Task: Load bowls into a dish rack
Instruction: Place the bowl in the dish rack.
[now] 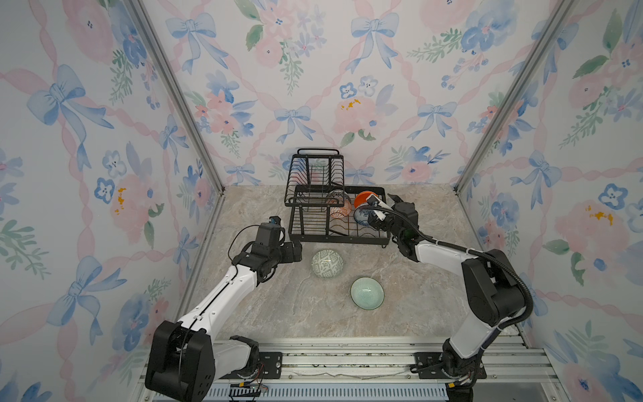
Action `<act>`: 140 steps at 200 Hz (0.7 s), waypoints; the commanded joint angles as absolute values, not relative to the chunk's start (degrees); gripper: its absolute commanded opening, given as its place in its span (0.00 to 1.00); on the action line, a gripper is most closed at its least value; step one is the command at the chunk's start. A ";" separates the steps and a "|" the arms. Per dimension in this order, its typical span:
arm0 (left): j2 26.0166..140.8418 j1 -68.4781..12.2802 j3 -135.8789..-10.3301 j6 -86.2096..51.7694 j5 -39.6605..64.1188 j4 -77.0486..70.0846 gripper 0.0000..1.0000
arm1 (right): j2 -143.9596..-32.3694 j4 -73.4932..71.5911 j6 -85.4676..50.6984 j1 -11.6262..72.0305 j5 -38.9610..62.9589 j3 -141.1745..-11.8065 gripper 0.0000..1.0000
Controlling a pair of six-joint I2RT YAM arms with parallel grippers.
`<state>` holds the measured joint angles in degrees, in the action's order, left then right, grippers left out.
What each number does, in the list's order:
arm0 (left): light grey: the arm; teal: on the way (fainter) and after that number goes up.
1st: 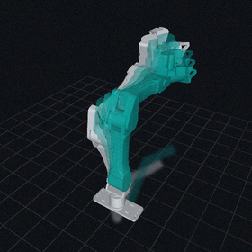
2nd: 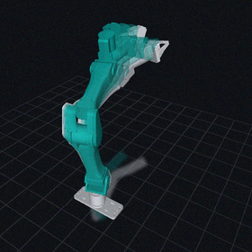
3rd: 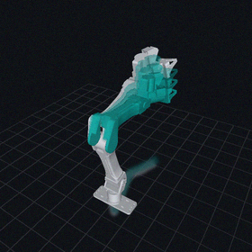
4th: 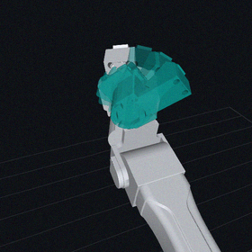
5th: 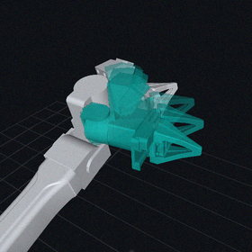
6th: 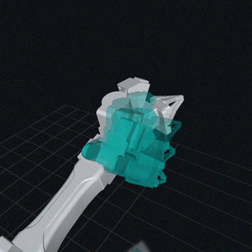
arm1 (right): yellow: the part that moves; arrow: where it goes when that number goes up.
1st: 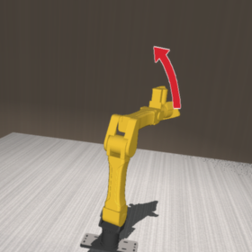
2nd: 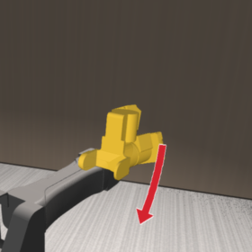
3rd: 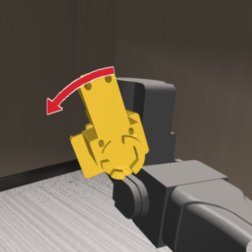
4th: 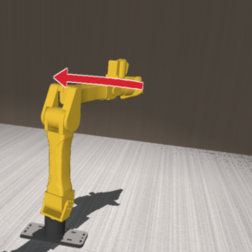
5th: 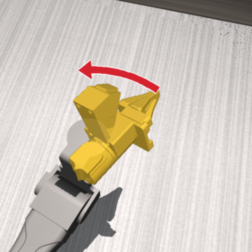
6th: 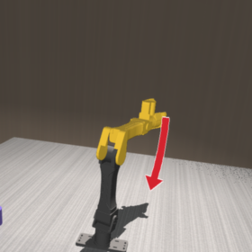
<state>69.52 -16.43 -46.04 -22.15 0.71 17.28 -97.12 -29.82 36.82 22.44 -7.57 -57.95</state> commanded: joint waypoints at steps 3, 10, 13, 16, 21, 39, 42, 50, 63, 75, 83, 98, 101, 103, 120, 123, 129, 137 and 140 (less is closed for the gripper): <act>70.36 -16.51 -45.05 -20.92 1.70 17.74 0.98 | -91.50 -20.24 28.12 22.01 -5.89 -58.03 0.97; 70.34 -16.78 -45.02 -20.87 1.56 17.70 0.98 | -90.40 -18.08 26.24 22.13 -5.97 -58.47 0.97; 70.37 -16.86 -44.95 -20.91 1.58 17.74 0.98 | -89.98 -17.19 25.44 22.22 -6.12 -58.71 0.97; 70.34 -17.08 -44.99 -20.90 1.48 17.71 0.98 | -89.60 -16.24 24.55 22.30 -6.31 -58.92 0.97; 70.40 -17.36 -44.89 -20.92 1.37 17.75 0.98 | -88.96 -14.58 22.80 22.43 -6.98 -59.36 0.97; 70.37 -18.63 -44.65 -21.17 0.80 17.68 0.98 | -86.86 -7.44 16.58 22.79 -8.70 -61.41 0.97; 70.45 -18.84 -44.59 -21.22 0.72 17.70 0.98 | -86.61 -5.90 15.66 22.83 -8.92 -61.82 0.97; 70.51 -19.66 -44.47 -21.48 0.46 17.74 0.98 | -85.83 -2.35 13.38 23.13 -9.64 -62.66 0.97; 70.99 -21.09 -44.30 -21.71 0.01 17.68 0.98 | -84.25 2.04 10.41 23.66 -10.11 -63.18 0.97; 71.43 -22.26 -44.21 -21.97 -0.47 17.69 0.98 | -82.64 5.01 7.04 24.15 -11.16 -63.18 0.97; 71.88 -23.02 -44.15 -22.21 -0.54 17.60 0.98 | -81.57 7.43 4.43 24.24 -10.71 -63.57 0.97; 72.54 -24.27 -44.33 -22.76 -0.73 17.57 0.98 | -79.90 11.74 0.12 24.26 -9.74 -64.51 0.97; 72.66 -24.52 -44.43 -22.92 -0.75 17.50 0.98 | -79.56 12.57 -0.52 24.21 -9.49 -64.58 0.97; 72.79 -24.72 -44.53 -23.00 -0.80 17.49 0.98 | -79.42 13.14 -0.94 24.20 -9.32 -64.66 0.97; 73.50 -26.46 -44.95 -23.52 -1.29 17.45 0.98 | -77.82 17.52 -4.04 24.26 -7.08 -65.22 0.97; 73.60 -26.69 -44.95 -23.63 -1.36 17.36 0.98 | -77.59 18.10 -4.56 24.28 -6.70 -65.22 0.97; 73.82 -27.18 -44.94 -23.72 -1.45 17.25 0.98 | -76.99 19.25 -5.35 24.29 -5.72 -65.04 0.97; 74.19 -27.65 -44.82 -24.07 -1.49 17.08 0.98 | -75.98 20.38 -6.25 24.33 -4.63 -64.40 0.97; 74.27 -27.80 -44.75 -24.19 -1.59 17.03 0.98 | -75.59 20.74 -6.63 24.34 -4.27 -64.09 0.97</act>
<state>73.23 -26.48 -45.10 -22.85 -0.40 17.26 -78.41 11.94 0.45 23.79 -7.79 -63.26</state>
